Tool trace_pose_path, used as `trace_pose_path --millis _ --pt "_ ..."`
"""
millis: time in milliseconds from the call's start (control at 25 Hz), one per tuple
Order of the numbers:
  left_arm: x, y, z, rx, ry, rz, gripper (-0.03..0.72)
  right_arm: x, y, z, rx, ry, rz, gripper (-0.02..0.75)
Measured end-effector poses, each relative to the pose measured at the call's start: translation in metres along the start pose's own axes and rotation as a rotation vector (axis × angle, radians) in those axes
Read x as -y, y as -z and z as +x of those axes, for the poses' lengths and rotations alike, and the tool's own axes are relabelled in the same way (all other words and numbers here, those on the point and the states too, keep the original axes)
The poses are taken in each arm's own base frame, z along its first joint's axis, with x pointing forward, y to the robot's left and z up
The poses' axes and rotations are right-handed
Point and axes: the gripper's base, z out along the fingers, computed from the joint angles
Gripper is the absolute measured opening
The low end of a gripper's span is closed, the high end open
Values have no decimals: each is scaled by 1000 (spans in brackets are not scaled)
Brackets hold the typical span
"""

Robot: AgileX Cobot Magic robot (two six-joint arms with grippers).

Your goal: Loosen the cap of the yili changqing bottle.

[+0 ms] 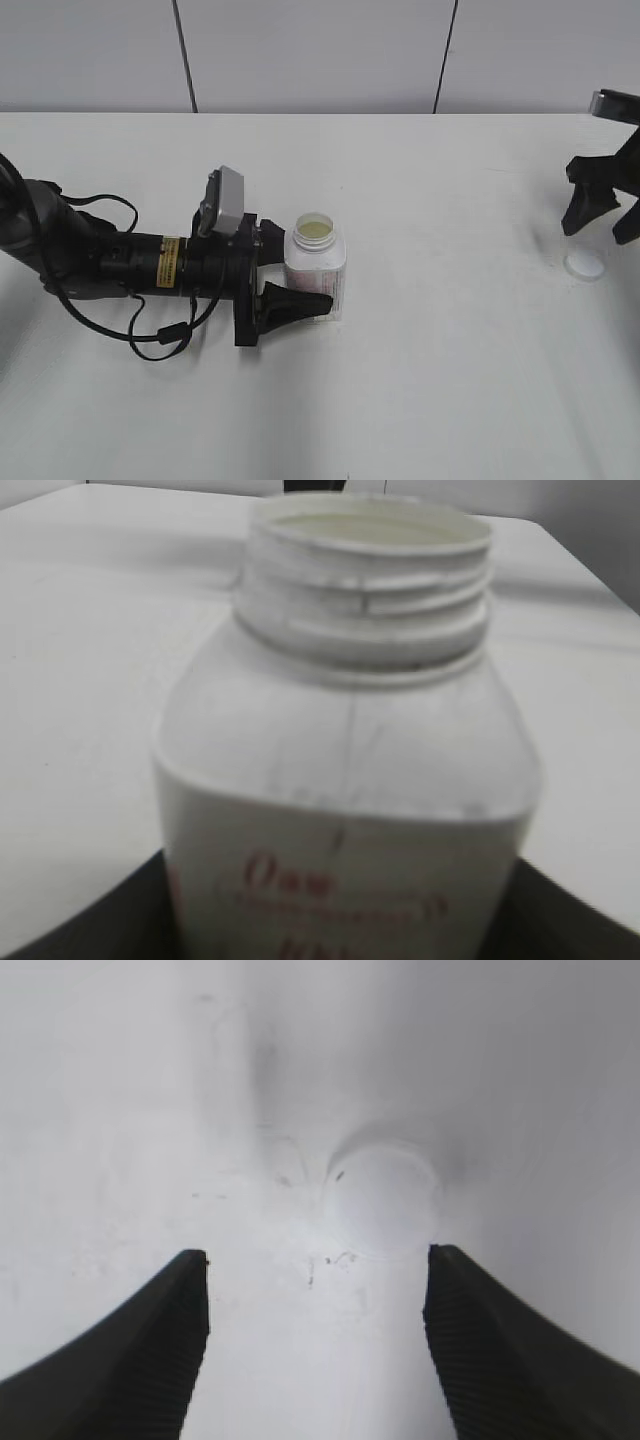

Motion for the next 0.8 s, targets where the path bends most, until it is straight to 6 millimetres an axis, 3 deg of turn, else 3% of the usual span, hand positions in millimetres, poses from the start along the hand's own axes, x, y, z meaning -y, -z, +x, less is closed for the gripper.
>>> trace_pose_path --millis 120,200,360,800 --pt "0 0 0 0 2 1 585 -4 15 -1 39 7 1 530" --pt "0 0 0 0 7 1 615 -5 22 -1 59 10 1 529" --pt "0 1 -8 1 -8 5 626 -8 34 0 86 16 1 529" --pt "11 16 -52 21 -88 4 613 -19 73 7 155 36 -7 529"
